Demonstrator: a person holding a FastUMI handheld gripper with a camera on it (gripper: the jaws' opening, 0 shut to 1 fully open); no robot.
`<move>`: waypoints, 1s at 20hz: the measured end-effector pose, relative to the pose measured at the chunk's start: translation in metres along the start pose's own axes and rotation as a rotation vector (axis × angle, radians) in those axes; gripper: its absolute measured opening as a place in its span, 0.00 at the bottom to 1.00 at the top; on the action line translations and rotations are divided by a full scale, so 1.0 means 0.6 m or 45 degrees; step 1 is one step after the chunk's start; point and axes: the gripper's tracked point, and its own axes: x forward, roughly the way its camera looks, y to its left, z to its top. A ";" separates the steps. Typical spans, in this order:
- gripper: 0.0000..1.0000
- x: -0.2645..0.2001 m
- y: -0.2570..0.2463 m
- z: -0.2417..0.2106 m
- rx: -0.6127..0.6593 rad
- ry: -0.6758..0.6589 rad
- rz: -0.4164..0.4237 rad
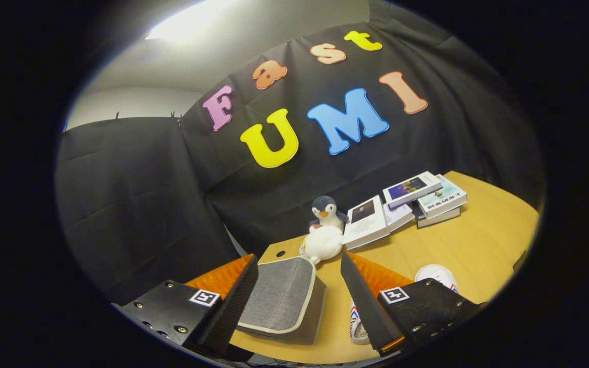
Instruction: Open the storage box then place both shoes into the box .Put the left shoe in first, then the right shoe, with the right side of both shoes facing outward in a uniform manner.
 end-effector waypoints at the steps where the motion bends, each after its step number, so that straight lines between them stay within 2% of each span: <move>1: 0.97 0.006 0.002 -0.013 0.041 0.022 0.016; 7: 0.97 0.038 0.011 -0.081 0.317 0.181 0.102; 20: 0.97 0.090 -0.002 -0.209 0.717 0.447 0.141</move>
